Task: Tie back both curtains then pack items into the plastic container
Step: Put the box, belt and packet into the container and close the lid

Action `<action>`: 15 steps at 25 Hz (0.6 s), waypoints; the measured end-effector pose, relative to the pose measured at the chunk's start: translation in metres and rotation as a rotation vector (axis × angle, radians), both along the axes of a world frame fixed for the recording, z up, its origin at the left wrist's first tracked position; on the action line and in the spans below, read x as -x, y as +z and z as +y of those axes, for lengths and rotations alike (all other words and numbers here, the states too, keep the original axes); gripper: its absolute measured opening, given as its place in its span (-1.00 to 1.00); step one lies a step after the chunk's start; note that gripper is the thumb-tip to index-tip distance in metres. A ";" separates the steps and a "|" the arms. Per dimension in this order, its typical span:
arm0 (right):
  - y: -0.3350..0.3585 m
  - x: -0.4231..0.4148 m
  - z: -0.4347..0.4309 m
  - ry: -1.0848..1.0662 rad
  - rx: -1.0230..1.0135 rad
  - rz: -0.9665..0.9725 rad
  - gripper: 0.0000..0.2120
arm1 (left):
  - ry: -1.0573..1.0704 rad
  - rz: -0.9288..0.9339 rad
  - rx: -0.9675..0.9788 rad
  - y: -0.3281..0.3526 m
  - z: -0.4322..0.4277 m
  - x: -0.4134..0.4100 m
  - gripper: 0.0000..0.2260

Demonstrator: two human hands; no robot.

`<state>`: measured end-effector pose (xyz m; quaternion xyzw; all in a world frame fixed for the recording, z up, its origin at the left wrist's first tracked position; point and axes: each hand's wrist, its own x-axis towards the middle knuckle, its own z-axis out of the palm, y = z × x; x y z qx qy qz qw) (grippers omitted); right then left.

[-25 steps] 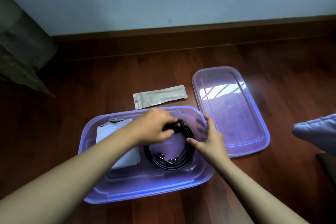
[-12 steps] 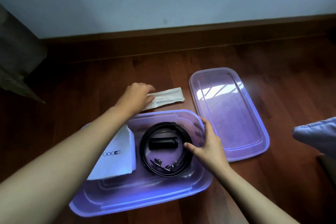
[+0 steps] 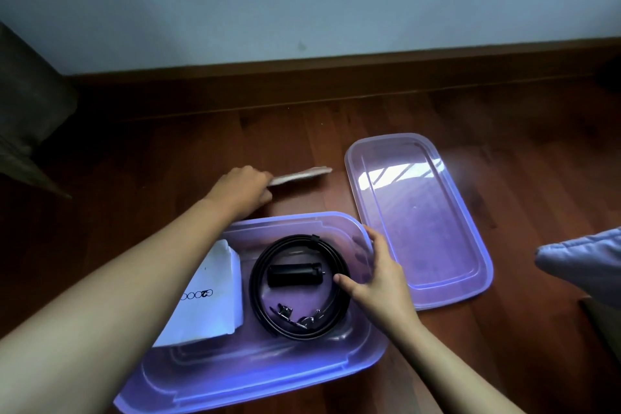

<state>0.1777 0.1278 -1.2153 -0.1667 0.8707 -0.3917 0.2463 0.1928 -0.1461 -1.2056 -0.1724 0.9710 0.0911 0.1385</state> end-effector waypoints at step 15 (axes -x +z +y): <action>0.048 -0.016 -0.025 -0.135 0.368 0.137 -0.33 | 0.007 0.240 -0.444 0.099 0.025 -0.083 -0.76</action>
